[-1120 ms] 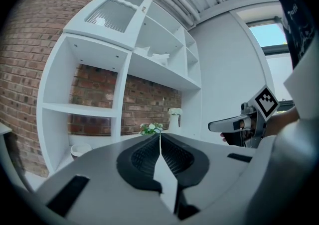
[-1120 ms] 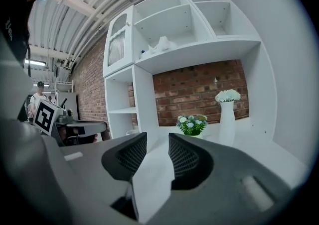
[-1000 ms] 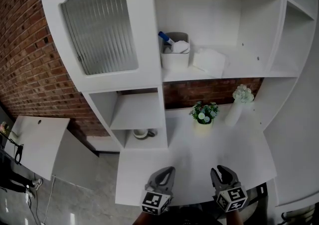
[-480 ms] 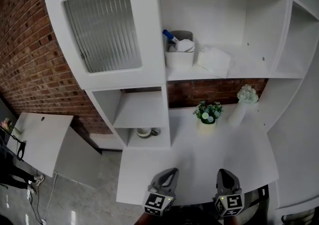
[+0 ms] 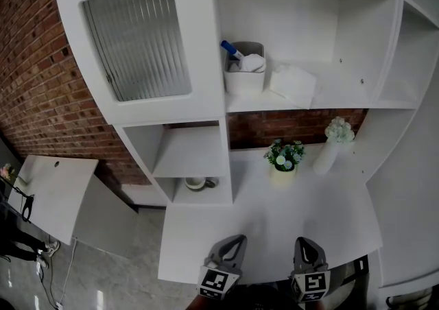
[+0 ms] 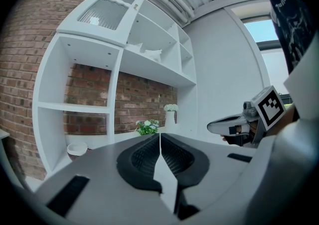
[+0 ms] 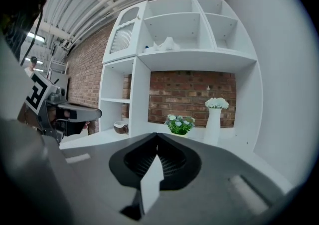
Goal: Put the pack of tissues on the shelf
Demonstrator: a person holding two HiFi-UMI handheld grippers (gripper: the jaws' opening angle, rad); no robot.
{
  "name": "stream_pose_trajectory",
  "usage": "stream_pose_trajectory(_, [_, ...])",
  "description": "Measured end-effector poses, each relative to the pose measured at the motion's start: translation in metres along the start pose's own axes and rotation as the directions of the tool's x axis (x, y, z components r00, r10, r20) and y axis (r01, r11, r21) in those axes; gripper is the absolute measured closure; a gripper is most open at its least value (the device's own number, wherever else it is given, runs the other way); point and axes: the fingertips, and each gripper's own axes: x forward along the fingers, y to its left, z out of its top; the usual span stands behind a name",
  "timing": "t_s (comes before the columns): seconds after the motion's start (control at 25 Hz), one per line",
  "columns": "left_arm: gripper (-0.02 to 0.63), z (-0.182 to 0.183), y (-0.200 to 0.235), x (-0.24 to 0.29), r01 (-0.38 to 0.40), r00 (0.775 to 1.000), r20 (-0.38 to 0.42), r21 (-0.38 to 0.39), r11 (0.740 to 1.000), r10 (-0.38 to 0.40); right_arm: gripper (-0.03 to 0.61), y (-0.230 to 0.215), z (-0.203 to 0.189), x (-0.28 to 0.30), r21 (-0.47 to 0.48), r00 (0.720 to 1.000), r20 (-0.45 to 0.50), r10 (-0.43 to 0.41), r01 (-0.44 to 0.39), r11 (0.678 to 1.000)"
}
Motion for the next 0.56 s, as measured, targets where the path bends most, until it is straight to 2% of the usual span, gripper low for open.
stream_pose_trajectory(0.56, [0.600, -0.012, 0.009, -0.001, -0.002, 1.000, 0.012, 0.020, 1.000, 0.002, 0.574, 0.011, 0.001, 0.005, -0.003, 1.000, 0.011, -0.001, 0.001, 1.000])
